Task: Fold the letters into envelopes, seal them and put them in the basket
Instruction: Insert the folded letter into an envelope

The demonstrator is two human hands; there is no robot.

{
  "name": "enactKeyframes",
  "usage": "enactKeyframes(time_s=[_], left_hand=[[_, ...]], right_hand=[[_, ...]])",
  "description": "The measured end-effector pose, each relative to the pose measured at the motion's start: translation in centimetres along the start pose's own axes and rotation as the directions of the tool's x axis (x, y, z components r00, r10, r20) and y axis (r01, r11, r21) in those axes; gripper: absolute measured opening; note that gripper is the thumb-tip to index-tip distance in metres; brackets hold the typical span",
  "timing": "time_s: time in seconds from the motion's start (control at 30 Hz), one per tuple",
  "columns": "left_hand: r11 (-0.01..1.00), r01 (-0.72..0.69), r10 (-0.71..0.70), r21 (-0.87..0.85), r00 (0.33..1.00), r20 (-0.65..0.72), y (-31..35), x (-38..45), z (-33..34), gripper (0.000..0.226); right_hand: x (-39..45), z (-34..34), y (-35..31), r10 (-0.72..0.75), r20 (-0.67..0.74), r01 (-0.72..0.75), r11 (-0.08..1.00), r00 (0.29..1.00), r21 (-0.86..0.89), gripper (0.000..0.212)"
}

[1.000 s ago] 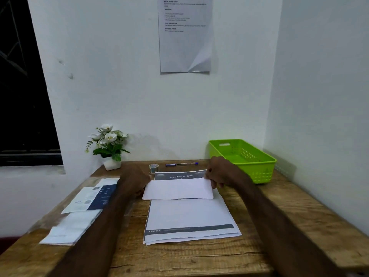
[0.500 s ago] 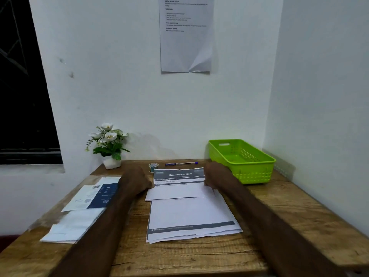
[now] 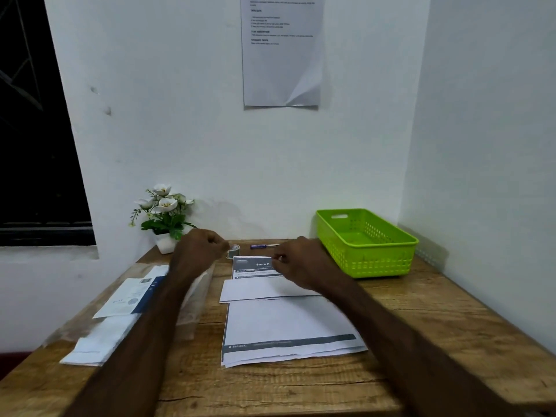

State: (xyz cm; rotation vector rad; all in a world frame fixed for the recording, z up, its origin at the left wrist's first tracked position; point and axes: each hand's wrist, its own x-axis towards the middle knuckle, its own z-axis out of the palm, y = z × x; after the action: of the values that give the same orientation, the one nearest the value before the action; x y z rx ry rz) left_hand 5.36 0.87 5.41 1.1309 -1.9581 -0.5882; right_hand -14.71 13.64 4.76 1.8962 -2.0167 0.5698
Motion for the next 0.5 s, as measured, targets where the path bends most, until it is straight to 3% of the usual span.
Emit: enactKeyframes(time_s=[0.1, 0.23, 0.3, 0.4, 0.5], left_hand=[[0.99, -0.037, 0.034, -0.139, 0.999, -0.023, 0.2, 0.4, -2.1, 0.02], [0.989, -0.059, 0.053, -0.132, 0.997, -0.051, -1.6, 1.4, -4.9, 0.009], [0.995, -0.092, 0.09, -0.048, 0.995, -0.044, -3.6, 2.1, -6.3, 0.002], [0.977, -0.135, 0.137, 0.168, 0.991, -0.001, -6.7, 2.6, -8.2, 0.007], [0.959, -0.119, 0.118, 0.258, 0.993, 0.018, -9.2, 2.7, -9.6, 0.013]], right_hand=[[-0.3, 0.0, -3.2, -0.155, -0.067, 0.167, 0.958, 0.986, 0.232, 0.016], [-1.2, 0.5, -7.2, -0.347, -0.071, 0.348, 0.859, 0.935, 0.375, 0.014], [-1.6, 0.7, -8.9, -0.414, -0.047, 0.398, 0.827, 0.909, 0.397, 0.019], [-2.1, 0.9, -11.5, -0.489, 0.01, 0.437, 0.789, 0.872, 0.432, 0.027], [-2.3, 1.2, -13.5, -0.528, 0.077, 0.44, 0.773, 0.846, 0.457, 0.032]])
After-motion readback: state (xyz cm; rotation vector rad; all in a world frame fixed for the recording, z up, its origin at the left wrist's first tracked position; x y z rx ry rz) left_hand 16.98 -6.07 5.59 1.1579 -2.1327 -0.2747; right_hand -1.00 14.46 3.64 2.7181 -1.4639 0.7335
